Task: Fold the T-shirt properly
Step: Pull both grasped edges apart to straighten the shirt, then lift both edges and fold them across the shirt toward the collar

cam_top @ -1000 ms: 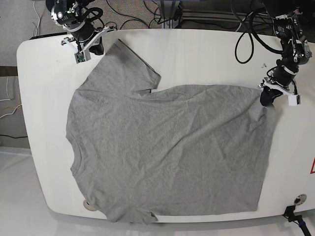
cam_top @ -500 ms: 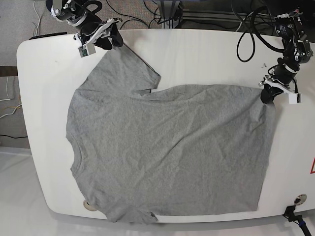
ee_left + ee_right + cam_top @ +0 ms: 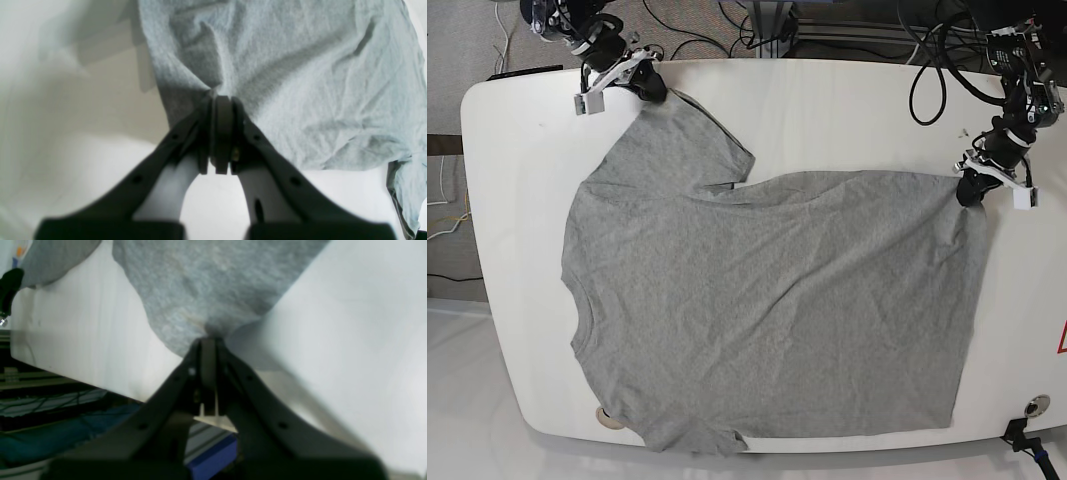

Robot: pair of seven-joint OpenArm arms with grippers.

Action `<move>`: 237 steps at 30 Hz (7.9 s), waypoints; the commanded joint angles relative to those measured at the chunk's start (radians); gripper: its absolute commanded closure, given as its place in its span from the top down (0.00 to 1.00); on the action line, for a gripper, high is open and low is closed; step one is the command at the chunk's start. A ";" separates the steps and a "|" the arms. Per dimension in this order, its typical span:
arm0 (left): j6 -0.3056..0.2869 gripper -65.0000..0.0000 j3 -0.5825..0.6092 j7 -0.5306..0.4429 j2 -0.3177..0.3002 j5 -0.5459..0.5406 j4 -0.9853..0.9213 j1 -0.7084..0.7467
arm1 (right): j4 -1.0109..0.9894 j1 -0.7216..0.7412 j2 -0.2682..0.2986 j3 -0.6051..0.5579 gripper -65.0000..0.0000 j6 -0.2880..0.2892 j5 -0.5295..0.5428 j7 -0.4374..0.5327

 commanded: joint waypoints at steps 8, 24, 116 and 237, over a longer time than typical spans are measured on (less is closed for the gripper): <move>0.011 0.02 0.004 0.003 0.001 0.018 0.011 0.073 | 0.070 0.024 0.010 0.039 0.00 -0.023 0.050 -0.022; 0.011 0.02 -0.037 0.003 -0.022 0.018 0.023 0.071 | 0.093 0.003 0.010 0.045 0.12 -0.023 0.104 -0.024; -0.150 0.02 -0.036 -0.003 -0.015 0.284 0.129 0.074 | 0.288 -0.089 -0.056 -0.051 0.00 -0.061 -0.108 -0.015; 0.139 0.03 -0.023 -0.201 0.107 0.658 -0.006 -0.403 | -0.736 1.115 0.122 -0.340 0.00 -0.017 -0.435 0.410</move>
